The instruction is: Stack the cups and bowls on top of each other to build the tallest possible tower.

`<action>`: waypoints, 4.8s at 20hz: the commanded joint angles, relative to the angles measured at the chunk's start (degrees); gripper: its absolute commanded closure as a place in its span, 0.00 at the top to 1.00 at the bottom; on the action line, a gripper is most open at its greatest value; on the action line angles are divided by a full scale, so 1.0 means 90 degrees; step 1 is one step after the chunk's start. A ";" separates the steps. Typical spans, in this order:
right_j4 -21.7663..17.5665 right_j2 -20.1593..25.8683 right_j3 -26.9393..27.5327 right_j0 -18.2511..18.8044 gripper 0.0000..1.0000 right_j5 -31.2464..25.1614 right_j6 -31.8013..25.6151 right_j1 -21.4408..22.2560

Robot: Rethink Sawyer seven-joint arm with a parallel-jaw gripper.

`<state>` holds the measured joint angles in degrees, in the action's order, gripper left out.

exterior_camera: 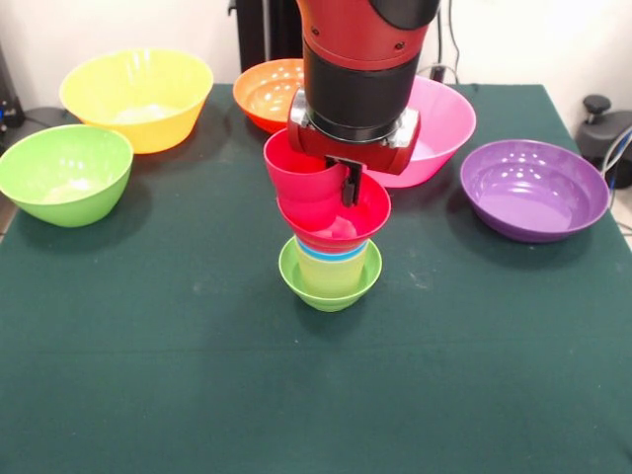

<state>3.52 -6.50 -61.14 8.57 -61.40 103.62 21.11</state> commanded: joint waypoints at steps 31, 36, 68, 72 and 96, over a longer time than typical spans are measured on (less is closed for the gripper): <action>0.0096 0.0464 -0.0782 -0.0288 0.00 0.0898 0.0936 -0.0200; 0.0063 0.0425 -0.1060 -0.0338 0.00 0.1171 0.0950 -0.0069; 0.0032 0.0203 -0.1132 -0.0480 0.00 0.1202 0.1032 -0.0101; -0.0030 0.0166 -0.1162 -0.0477 0.00 0.1291 0.0973 -0.0074; 0.0008 0.0224 -0.0803 -0.0361 0.00 0.1271 0.0875 -0.0212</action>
<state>3.80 -7.68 -68.11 5.60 -51.99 104.02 21.46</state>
